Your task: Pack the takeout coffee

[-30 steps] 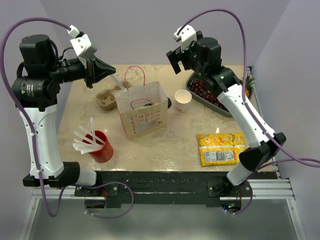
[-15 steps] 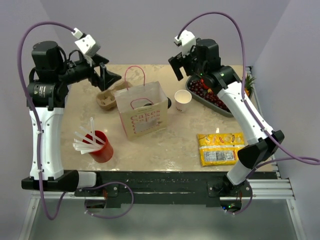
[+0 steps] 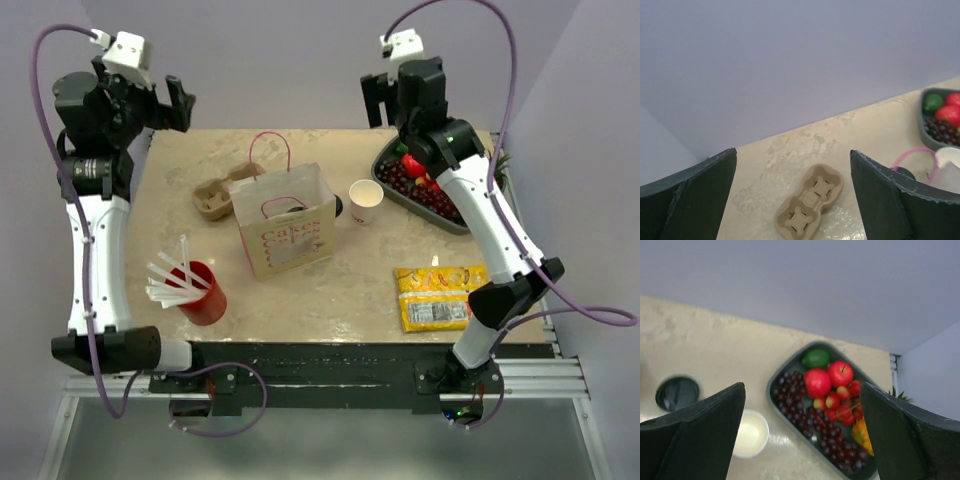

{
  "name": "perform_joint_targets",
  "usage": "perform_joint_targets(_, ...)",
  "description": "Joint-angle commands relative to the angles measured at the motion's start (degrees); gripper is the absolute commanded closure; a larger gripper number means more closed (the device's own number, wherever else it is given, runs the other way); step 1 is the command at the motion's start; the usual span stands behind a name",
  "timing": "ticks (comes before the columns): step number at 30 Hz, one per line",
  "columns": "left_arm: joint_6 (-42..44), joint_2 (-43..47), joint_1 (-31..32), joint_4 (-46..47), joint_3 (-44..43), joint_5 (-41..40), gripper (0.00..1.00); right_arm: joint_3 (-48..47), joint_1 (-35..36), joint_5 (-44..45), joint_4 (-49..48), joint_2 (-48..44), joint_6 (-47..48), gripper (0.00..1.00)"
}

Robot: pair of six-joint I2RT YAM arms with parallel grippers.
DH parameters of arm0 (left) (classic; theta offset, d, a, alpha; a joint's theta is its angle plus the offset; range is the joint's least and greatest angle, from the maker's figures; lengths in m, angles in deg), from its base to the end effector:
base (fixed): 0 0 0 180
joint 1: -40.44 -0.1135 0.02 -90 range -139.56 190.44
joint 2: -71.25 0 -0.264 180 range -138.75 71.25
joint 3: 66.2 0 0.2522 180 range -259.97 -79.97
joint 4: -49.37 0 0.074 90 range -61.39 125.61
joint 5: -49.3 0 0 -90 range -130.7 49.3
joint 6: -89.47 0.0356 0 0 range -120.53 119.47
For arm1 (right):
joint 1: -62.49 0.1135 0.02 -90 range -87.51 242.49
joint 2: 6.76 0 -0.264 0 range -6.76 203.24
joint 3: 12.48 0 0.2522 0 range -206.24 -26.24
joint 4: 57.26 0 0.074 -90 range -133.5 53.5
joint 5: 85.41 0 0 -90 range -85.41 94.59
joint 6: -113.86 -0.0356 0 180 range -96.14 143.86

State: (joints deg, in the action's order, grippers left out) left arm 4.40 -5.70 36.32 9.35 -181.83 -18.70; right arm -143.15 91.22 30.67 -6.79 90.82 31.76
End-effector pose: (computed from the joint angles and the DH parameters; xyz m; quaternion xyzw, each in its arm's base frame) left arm 0.2645 0.0057 0.5258 0.1383 0.7012 -0.0819 0.6946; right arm 0.3296 0.1628 0.4812 -0.1199 0.7873 -0.0745 0.6002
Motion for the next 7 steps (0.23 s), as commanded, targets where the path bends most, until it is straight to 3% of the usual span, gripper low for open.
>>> perform_joint_targets(1, -6.78, -4.52, -6.85, 5.6, -3.77, -5.21, 0.0, -8.52, -0.17, 10.04, -11.73, -1.95, -0.88, 0.01)
perform_joint_targets(7, -3.26, -5.93, -7.22, 9.56, -6.76, -7.14, 0.0, -7.64, -0.34, 11.7, -19.3, -4.32, 4.31, 0.01)
